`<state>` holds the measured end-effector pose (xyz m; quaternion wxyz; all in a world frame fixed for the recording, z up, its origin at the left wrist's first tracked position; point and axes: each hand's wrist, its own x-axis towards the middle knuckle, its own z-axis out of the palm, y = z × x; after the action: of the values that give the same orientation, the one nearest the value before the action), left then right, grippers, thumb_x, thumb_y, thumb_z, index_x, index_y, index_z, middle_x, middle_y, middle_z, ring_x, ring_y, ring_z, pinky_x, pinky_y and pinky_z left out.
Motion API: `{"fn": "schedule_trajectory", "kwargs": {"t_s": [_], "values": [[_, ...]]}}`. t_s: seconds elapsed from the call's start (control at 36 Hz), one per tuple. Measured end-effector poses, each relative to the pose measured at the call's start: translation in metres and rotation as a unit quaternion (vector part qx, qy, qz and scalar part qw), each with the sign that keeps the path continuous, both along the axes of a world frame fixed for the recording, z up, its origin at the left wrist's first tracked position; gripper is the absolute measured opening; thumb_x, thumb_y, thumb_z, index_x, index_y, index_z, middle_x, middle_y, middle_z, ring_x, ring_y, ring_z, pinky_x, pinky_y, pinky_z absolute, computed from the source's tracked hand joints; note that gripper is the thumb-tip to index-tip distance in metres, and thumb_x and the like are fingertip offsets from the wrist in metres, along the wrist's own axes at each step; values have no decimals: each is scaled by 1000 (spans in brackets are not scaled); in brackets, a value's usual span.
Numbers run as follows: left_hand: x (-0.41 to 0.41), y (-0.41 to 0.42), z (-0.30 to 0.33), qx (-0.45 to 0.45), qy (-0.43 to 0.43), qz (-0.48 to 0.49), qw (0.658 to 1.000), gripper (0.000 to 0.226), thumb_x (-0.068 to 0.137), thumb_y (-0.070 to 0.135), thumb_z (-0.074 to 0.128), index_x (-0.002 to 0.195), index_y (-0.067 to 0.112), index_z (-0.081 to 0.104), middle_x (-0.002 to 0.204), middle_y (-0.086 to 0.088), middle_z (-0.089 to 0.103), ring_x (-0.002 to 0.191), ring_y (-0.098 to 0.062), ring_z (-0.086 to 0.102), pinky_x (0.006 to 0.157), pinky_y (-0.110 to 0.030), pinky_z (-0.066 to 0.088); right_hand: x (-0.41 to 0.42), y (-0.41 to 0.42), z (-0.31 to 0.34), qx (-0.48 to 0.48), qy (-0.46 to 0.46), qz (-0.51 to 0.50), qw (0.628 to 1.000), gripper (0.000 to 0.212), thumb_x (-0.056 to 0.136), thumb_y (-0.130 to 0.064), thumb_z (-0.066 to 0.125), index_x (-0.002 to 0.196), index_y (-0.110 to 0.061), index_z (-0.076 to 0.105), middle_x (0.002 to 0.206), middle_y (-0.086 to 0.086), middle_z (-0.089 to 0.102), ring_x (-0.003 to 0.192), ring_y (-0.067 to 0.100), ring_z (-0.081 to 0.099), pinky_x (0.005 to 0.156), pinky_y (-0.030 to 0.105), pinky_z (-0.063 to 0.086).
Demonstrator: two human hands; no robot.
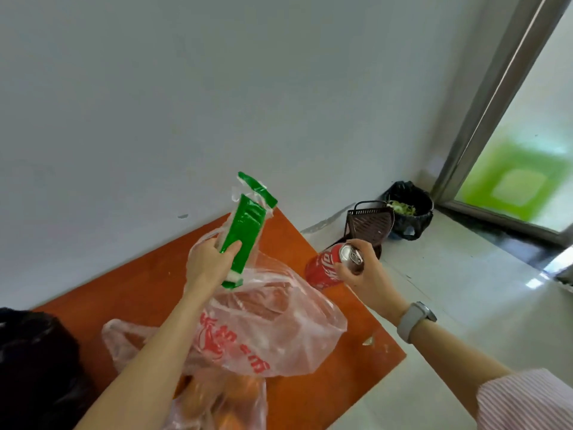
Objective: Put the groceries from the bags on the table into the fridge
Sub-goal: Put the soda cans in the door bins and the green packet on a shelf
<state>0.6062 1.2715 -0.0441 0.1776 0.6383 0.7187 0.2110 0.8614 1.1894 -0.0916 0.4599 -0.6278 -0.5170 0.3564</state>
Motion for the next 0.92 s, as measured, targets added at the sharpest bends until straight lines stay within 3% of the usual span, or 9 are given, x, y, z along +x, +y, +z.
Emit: {"fn": "schedule_trajectory", "kwargs": {"t_s": [0.11, 0.19, 0.31, 0.47, 0.58, 0.64, 0.75, 0.83, 0.92], "values": [[23, -38, 25, 58, -175, 6, 983, 27, 89, 35, 59, 98, 11, 66, 88, -2, 67, 80, -17, 63, 54, -18, 37, 10, -22, 28, 78, 50, -57, 994, 39, 86, -15, 62, 115, -21, 38, 99, -11, 53, 89, 7, 58, 73, 19, 51], [48, -70, 46, 59, -289, -27, 955, 25, 89, 30, 61, 101, 9, 64, 88, 0, 66, 74, -7, 62, 53, -7, 44, 29, -44, 51, 123, 71, -96, 985, 36, 86, -17, 61, 115, -23, 41, 102, -13, 50, 94, 10, 56, 76, 21, 50], [97, -120, 55, -6, -379, -105, 919, 24, 87, 31, 62, 102, 12, 62, 91, 3, 69, 76, -7, 67, 55, -9, 49, 66, -103, 67, 155, 57, -142, 976, 28, 88, -10, 58, 111, -17, 44, 96, -13, 51, 85, 4, 55, 65, 7, 48], [201, -208, 34, -73, -387, -227, 891, 15, 82, 23, 69, 94, 15, 64, 90, 4, 69, 72, -2, 68, 56, -14, 51, 144, -236, 41, 114, 25, -266, 957, 24, 85, -14, 63, 106, -21, 53, 96, -13, 57, 85, 4, 58, 67, 8, 47], [277, -269, 14, -118, -323, -349, 872, 10, 80, 25, 71, 85, 20, 64, 86, 3, 70, 73, -6, 67, 62, -21, 55, 193, -336, 30, 68, 16, -362, 929, 29, 83, -21, 66, 108, -21, 53, 96, -12, 56, 86, 5, 58, 65, 11, 45], [316, -298, 9, -118, -276, -410, 861, 15, 78, 26, 73, 86, 18, 64, 81, 7, 67, 71, -5, 64, 58, -14, 50, 215, -386, 25, 51, 16, -408, 911, 35, 81, -23, 68, 112, -18, 51, 100, -6, 58, 90, 9, 59, 68, 16, 44], [393, -358, 7, -117, -206, -536, 810, 16, 77, 30, 74, 83, 17, 65, 71, 9, 63, 61, -3, 57, 52, -11, 41, 242, -481, 27, 27, 8, -505, 863, 35, 81, -20, 68, 109, -19, 48, 94, -11, 57, 84, 2, 55, 60, 9, 43], [443, -407, 6, -122, -167, -607, 767, 22, 77, 36, 72, 83, 15, 67, 75, 0, 67, 68, -14, 62, 61, -26, 48, 256, -546, 26, 18, -21, -581, 813, 34, 78, -16, 71, 104, -19, 50, 90, -12, 58, 81, 3, 55, 61, 3, 43], [491, -458, 7, -134, -151, -659, 725, 26, 77, 39, 71, 81, 14, 67, 75, -2, 68, 69, -16, 63, 61, -31, 49, 269, -603, 26, 4, -31, -648, 761, 35, 77, -18, 73, 105, -18, 52, 94, -3, 60, 83, 9, 57, 67, 9, 43]]}}
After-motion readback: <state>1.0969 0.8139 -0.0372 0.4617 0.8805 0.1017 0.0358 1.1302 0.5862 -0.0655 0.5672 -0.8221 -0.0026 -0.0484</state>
